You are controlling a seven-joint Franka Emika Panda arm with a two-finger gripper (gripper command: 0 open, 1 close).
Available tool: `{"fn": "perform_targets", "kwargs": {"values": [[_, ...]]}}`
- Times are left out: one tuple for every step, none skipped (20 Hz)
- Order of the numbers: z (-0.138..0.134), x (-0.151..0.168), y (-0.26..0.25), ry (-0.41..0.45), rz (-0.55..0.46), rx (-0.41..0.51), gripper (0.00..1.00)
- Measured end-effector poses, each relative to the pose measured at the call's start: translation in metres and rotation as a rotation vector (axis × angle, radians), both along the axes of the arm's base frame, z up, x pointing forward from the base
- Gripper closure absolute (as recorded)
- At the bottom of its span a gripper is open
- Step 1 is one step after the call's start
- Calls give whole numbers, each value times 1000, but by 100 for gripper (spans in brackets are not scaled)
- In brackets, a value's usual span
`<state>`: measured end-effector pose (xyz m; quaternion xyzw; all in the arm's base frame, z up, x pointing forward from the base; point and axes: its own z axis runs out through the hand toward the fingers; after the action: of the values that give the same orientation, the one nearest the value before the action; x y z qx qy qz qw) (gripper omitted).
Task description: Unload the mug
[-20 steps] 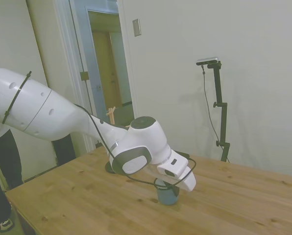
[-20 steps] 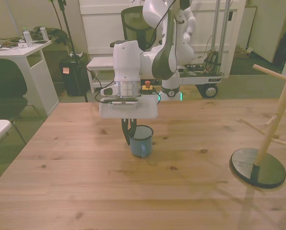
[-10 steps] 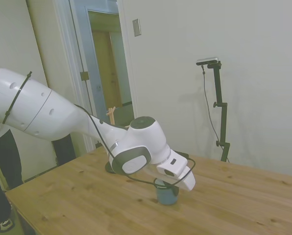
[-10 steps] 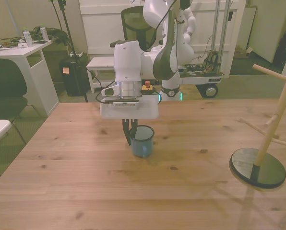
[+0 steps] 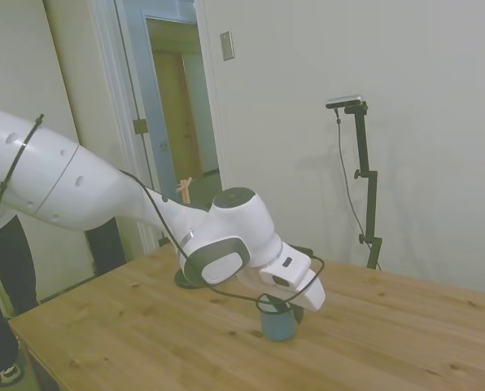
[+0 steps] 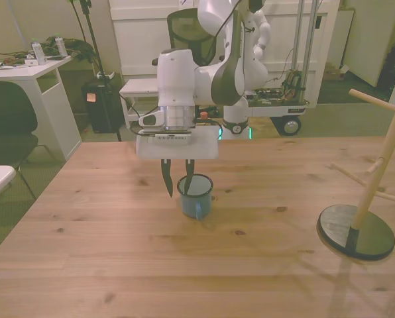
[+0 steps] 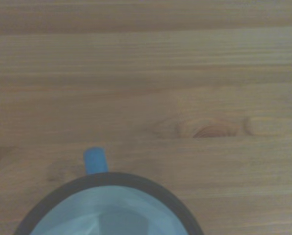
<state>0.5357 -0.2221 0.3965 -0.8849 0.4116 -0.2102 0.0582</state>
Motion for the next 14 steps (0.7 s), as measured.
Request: {"fn": "perform_targets", "kwargs": {"values": [[9, -3, 0, -11, 1, -10, 0], [19, -6, 1, -23, 1, -19, 0], [30, -9, 3, -37, 1, -27, 0], [41, -12, 5, -48, 0, -33, 0], [52, -14, 9, -58, 0, -31, 0], [64, -16, 15, -67, 7, -26, 0], [75, -17, 24, -75, 20, -21, 0], [85, -16, 35, -80, 36, -14, 0], [93, -14, 48, -79, 51, -3, 0], [99, -11, 61, -75, 66, 9, 0], [103, -7, 73, -68, 81, 20, 0], [105, -1, 85, -54, 93, 33, 0], [105, 4, 97, -36, 106, 45, 0], [103, 10, 107, -17, 121, 54, 0]]}}
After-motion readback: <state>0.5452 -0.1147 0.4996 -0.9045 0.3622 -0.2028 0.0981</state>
